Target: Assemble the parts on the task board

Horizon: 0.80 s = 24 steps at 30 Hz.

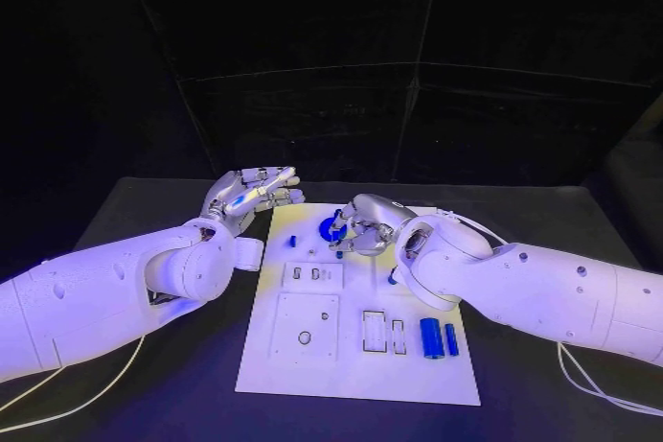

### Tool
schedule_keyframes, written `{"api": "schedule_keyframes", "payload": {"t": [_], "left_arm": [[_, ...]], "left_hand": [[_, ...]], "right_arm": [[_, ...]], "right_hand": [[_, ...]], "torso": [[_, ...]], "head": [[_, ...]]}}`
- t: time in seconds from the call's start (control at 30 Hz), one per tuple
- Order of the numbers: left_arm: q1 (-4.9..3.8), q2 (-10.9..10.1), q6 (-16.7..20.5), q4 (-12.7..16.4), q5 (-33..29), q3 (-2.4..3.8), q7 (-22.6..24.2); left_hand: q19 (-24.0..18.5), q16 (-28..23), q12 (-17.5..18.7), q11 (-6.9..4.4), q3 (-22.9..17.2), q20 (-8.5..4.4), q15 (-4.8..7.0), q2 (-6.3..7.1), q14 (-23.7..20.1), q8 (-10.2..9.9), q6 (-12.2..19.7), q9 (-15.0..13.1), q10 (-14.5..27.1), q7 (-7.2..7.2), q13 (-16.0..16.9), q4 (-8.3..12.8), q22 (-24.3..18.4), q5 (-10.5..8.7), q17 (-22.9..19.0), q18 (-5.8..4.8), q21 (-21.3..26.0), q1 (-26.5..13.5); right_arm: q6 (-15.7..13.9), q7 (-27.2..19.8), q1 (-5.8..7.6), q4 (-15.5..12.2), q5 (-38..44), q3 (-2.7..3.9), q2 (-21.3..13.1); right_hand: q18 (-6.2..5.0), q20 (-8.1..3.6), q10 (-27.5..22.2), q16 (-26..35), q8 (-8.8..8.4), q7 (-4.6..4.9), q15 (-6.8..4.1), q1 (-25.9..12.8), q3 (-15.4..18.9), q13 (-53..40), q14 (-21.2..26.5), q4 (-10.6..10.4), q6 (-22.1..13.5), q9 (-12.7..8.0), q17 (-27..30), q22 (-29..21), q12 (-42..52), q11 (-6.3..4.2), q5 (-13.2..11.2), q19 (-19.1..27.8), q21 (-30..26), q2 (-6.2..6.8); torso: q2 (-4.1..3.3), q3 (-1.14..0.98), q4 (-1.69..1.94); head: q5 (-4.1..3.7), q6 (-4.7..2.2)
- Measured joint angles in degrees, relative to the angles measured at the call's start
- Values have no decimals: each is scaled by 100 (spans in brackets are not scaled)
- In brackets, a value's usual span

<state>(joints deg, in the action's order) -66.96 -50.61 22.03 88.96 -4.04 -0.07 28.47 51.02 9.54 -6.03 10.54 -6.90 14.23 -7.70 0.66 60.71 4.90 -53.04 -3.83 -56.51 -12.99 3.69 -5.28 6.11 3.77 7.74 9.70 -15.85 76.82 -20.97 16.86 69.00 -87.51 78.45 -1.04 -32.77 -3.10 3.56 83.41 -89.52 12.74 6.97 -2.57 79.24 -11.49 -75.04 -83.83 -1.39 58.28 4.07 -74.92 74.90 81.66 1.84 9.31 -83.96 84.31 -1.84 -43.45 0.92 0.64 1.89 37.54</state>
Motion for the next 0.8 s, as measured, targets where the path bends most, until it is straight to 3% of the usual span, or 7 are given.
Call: {"api": "schedule_keyframes", "payload": {"t": [0.37, 0.6, 0.8], "left_arm": [[-10, 27, -3, -52, 0, 0, 1], [-13, 45, -4, -70, 0, 0, 1], [-13, 46, -6, -74, 0, 0, 1]], "left_hand": [[0, 0, 11, 0, 16, 0, 0, 0, 0, 0, 0, 0, 0, 0, 0, 16, 0, 0, 5, 0, 7, 0], [0, 0, 11, 0, 16, 0, 0, 0, 0, 0, 0, 0, 0, 0, 0, 16, 1, 0, 4, 0, 7, 0], [0, 0, 11, 0, 16, 0, 0, 0, 0, 0, 0, 0, 0, 0, 0, 16, -4, 0, 4, 0, 7, 0]], "right_arm": [[335, 302, -83, 126, 421, -21, 353], [459, 424, -123, 109, 589, -146, 388], [548, 476, -164, 100, 663, -183, 389]], "right_hand": [[0, 0, 0, 0, -44, 12, 0, -14, -49, 4, 0, -4, -46, -9, 0, 0, -10, 0, 22, 0, 0, 15], [0, 0, 0, 0, -44, 13, 0, -44, -49, 7, 0, -4, -49, -14, 1, 0, -11, 0, 22, 0, 0, 46], [0, 0, 0, 0, -29, 11, 21, -72, -49, 7, -21, -4, -65, -13, 1, 0, -11, 0, 22, 0, 0, 77]], "torso": [[-3, -12, -8], [-3, -20, -15], [-3, -20, -13]], "head": [[142, 81], [175, 125], [181, 147]]}}
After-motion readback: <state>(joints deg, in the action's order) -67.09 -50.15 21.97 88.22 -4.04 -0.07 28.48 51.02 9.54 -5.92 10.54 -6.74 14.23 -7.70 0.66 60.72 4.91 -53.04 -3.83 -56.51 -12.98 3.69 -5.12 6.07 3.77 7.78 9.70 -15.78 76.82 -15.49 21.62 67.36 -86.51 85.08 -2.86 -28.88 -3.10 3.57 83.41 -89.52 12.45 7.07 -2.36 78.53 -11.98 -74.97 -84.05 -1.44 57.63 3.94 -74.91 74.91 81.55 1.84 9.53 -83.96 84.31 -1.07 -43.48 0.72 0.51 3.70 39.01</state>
